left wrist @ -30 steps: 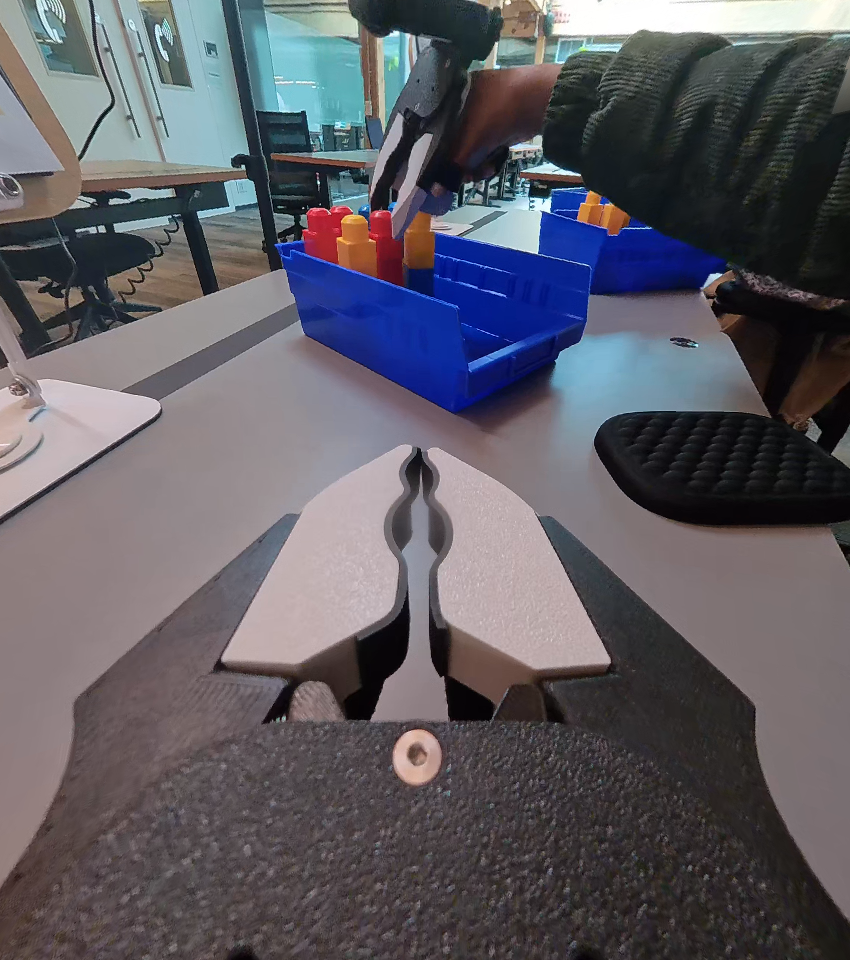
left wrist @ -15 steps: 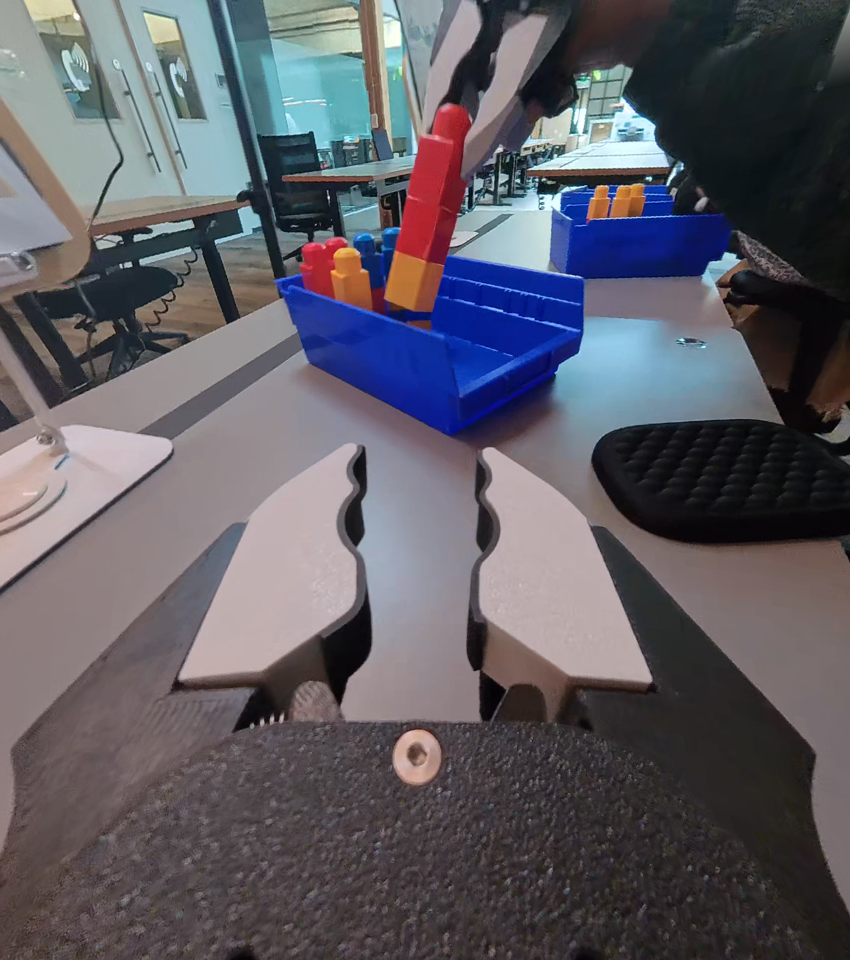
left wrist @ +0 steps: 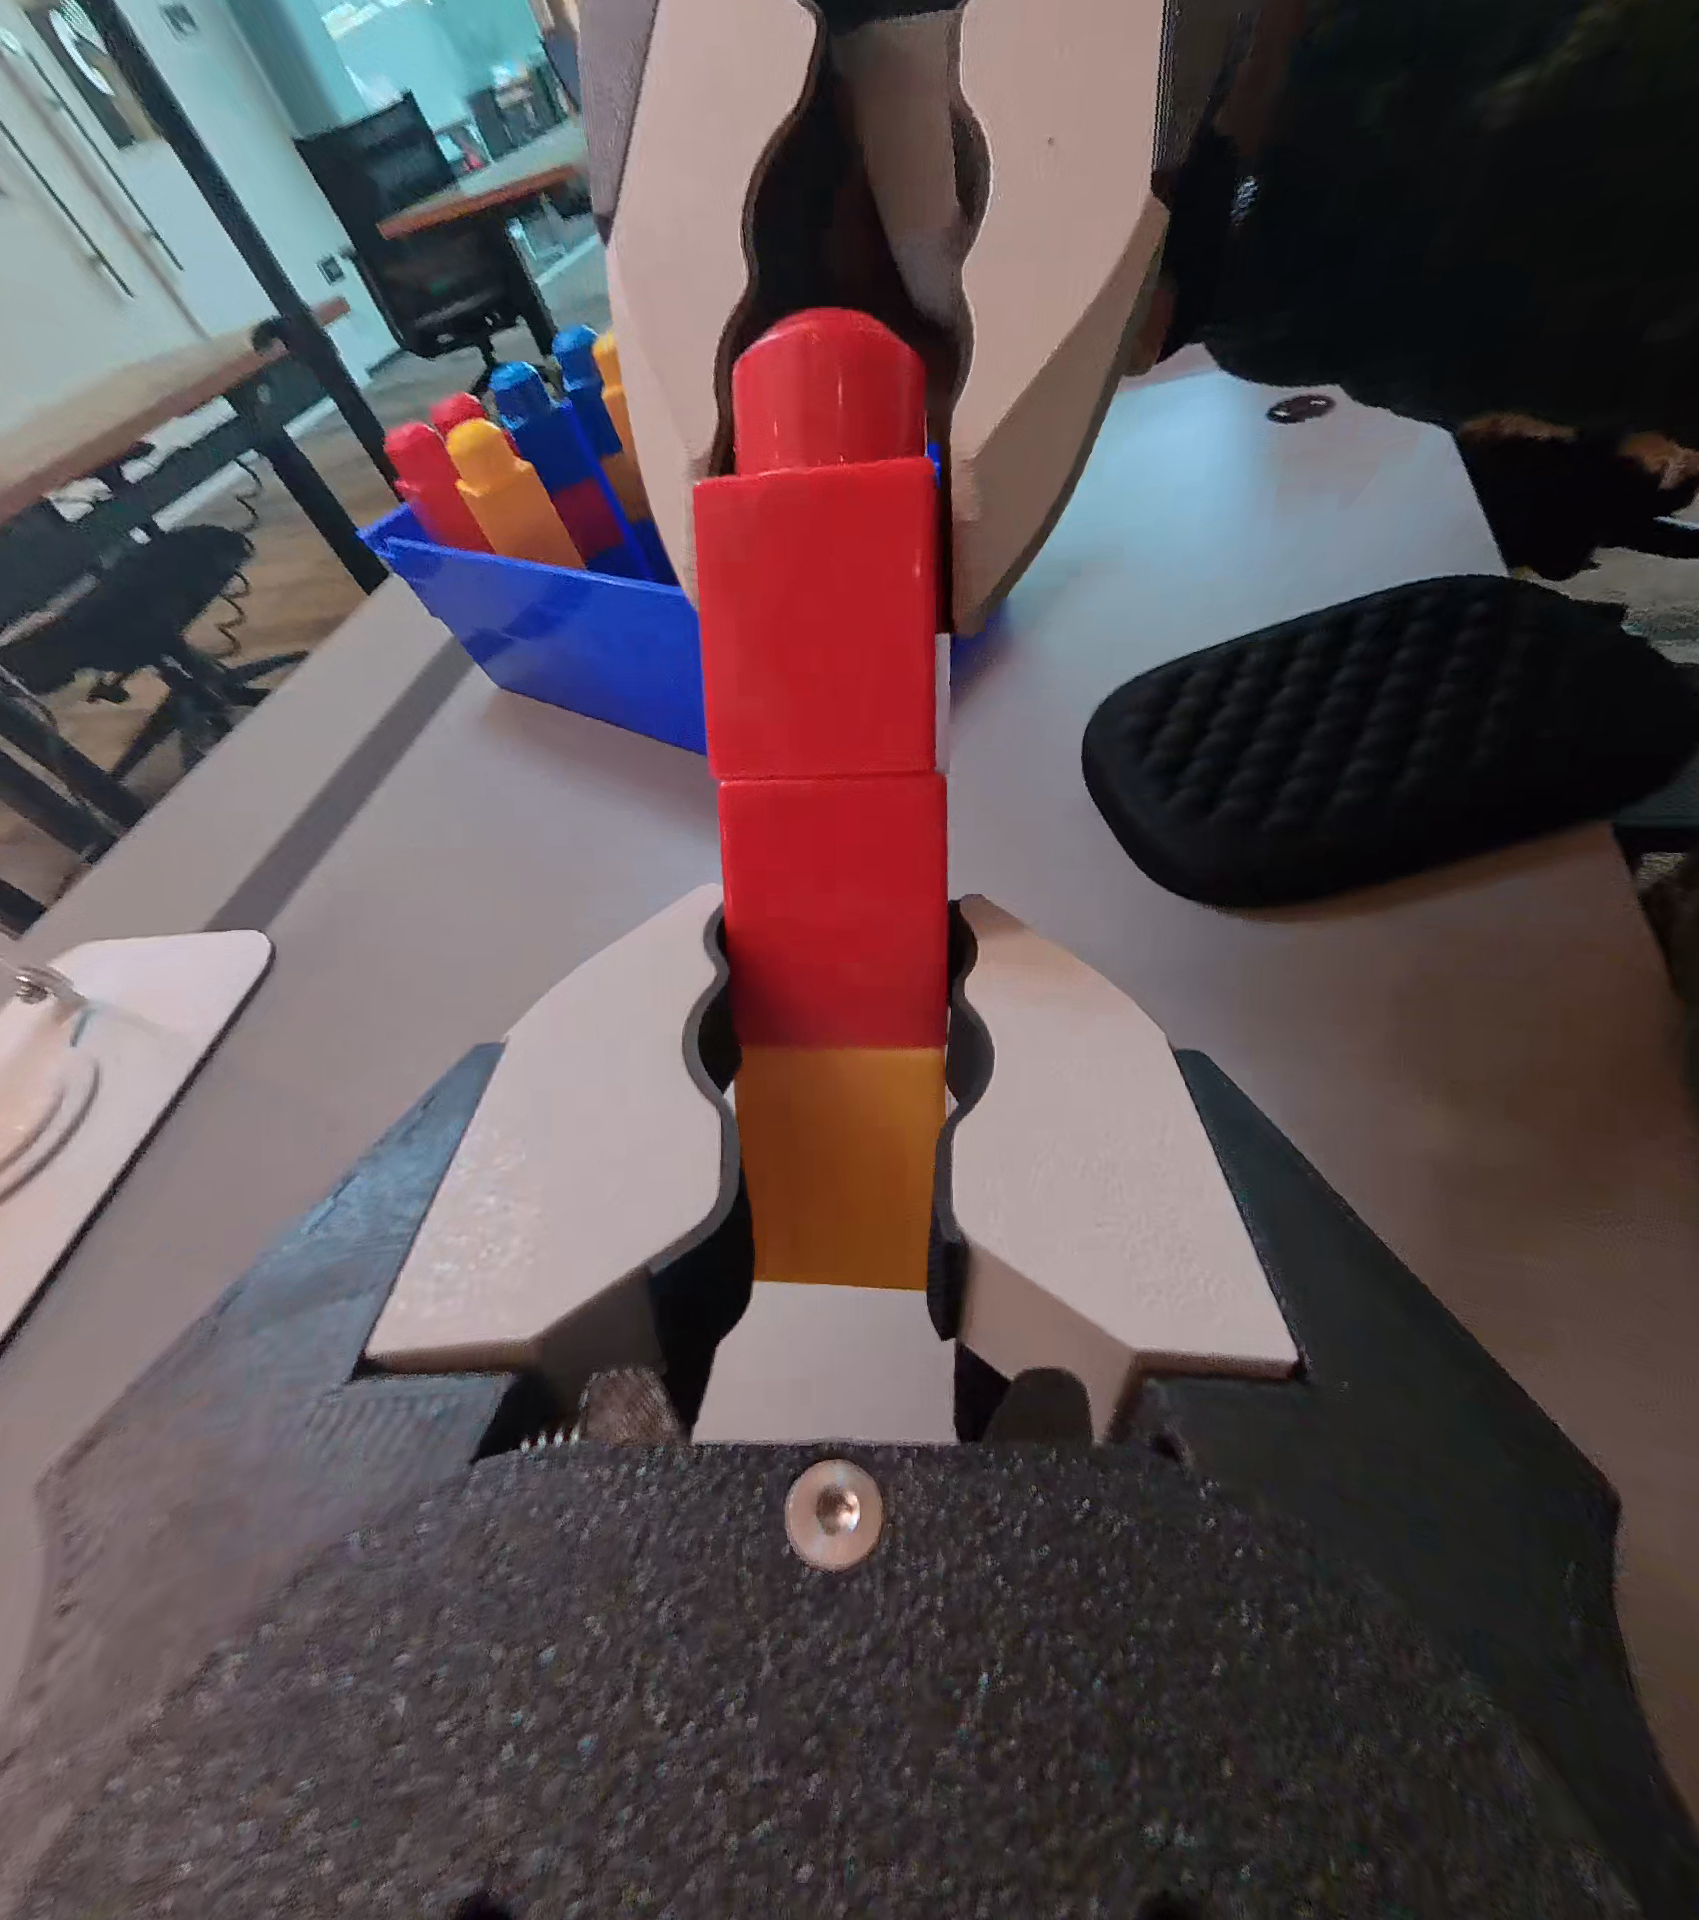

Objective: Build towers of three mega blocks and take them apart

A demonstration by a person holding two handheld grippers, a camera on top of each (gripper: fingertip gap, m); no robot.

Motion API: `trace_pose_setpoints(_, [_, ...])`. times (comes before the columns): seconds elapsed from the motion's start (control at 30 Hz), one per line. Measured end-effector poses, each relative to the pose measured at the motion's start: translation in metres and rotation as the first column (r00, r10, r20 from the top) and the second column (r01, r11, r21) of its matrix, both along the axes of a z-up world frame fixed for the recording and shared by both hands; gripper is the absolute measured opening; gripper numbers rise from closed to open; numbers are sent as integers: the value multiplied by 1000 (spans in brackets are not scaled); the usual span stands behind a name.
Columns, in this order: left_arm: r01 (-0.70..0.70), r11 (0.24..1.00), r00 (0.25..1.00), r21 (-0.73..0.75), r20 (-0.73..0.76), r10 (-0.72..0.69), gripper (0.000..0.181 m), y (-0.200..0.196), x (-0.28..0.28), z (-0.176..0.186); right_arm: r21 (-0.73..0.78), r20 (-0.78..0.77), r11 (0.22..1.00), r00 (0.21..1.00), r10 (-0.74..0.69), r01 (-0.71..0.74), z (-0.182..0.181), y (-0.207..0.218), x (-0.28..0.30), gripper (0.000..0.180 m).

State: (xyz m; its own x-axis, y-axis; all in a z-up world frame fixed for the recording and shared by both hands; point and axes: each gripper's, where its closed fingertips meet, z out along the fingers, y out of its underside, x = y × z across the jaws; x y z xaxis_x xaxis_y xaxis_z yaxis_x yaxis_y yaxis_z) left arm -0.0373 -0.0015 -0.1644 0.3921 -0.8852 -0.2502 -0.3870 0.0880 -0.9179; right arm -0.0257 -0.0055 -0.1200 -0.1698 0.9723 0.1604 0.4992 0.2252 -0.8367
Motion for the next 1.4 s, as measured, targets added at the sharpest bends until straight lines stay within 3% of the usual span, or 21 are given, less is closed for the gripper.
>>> trace_pose_setpoints(0.27, [86,988,995,-130,-41,-92,35,-12,0,-16,79,49,994,996,73,-76,-15,-9,1,34])
trace_pose_setpoints(0.67, [-16,1000,992,-20,-125,13,35,-3,0,-18,104,74,995,997,-11,3,-19,-6,3,34])
trace_pose_setpoints(0.87, [14,999,992,-36,-128,-19,35,-6,2,-22,98,90,995,996,-7,-2,-24,-7,5,34])
trace_pose_setpoints(1.03, [-2,999,999,-52,-37,0,40,2,-2,-15,107,114,994,993,-34,22,-20,2,10,34])
trace_pose_setpoints(1.13, [-94,994,990,-48,101,98,39,22,-23,6,154,159,981,977,-139,114,11,31,37,35])
trace_pose_setpoints(1.23, [-179,981,937,-70,293,192,23,42,-53,31,272,201,914,912,-359,300,61,88,92,35])
trace_pose_setpoints(1.3, [-195,974,901,-112,372,223,12,49,-67,39,399,221,796,795,-565,454,94,139,142,34])
trace_pose_setpoints(1.4, [-218,968,865,-120,435,249,0,53,-79,47,440,356,701,607,-710,562,103,191,208,35])
